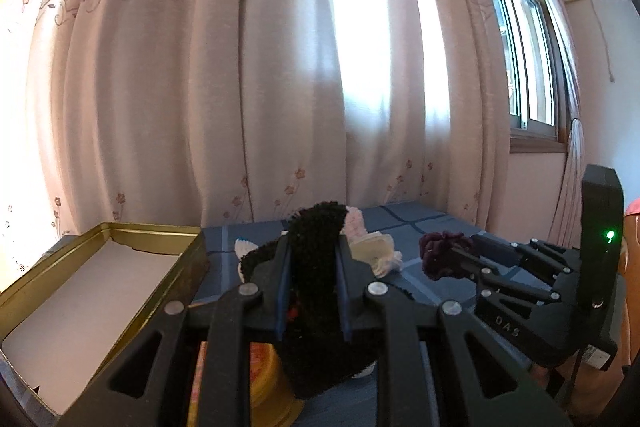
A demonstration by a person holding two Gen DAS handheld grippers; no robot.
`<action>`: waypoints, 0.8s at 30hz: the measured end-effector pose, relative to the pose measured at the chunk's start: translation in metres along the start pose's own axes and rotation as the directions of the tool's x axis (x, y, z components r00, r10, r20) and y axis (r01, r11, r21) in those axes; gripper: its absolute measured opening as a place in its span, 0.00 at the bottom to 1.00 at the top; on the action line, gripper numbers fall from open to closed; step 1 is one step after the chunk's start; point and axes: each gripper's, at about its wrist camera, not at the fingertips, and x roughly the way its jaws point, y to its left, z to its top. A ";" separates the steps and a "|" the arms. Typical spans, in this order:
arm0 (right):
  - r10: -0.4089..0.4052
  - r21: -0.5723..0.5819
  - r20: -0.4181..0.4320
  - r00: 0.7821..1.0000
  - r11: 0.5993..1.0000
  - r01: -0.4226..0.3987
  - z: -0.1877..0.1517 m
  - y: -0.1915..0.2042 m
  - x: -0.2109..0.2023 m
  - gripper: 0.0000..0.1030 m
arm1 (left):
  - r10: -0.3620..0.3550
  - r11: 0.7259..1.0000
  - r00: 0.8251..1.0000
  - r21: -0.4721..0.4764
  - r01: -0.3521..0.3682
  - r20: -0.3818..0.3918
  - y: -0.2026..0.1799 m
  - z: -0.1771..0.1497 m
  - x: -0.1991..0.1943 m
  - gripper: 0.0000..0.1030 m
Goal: Organize soft objects
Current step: 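Lift the scrunchie and black sock with both tools toward the gold tin tray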
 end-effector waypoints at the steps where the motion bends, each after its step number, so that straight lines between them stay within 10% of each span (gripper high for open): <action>1: 0.001 0.002 0.000 1.000 1.000 -0.001 0.001 0.000 0.001 0.32 | 0.001 1.000 1.000 -0.002 -0.001 -0.001 0.001 0.000 0.000 0.17; 24: 0.071 -0.020 0.043 0.997 0.997 -0.070 0.020 0.024 0.007 0.32 | 0.057 0.998 0.997 -0.041 -0.055 0.047 0.022 0.011 -0.020 0.17</action>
